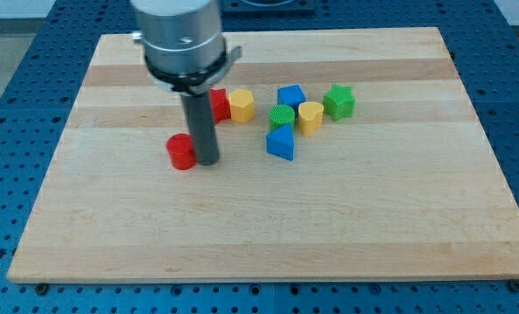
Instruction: Slide the red circle to the left of the red star
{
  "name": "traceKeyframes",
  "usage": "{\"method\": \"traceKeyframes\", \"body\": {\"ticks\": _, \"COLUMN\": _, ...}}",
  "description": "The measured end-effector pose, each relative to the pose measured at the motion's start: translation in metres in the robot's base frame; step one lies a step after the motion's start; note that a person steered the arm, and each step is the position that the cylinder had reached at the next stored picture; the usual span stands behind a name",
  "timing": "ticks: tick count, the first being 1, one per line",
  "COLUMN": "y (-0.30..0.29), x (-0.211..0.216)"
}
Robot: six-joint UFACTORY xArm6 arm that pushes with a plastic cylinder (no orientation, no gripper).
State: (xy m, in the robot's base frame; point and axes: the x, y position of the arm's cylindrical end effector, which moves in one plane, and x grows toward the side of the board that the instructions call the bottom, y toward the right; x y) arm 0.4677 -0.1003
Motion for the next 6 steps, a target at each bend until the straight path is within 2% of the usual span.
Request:
{"method": "traceKeyframes", "body": {"ticks": 1, "y": -0.025, "x": 0.037}}
{"method": "traceKeyframes", "body": {"ticks": 2, "y": -0.056, "x": 0.019}}
{"method": "traceKeyframes", "body": {"ticks": 4, "y": -0.051, "x": -0.044}}
{"method": "traceKeyframes", "body": {"ticks": 5, "y": -0.064, "x": -0.009}}
{"method": "traceKeyframes", "body": {"ticks": 6, "y": -0.026, "x": 0.014}}
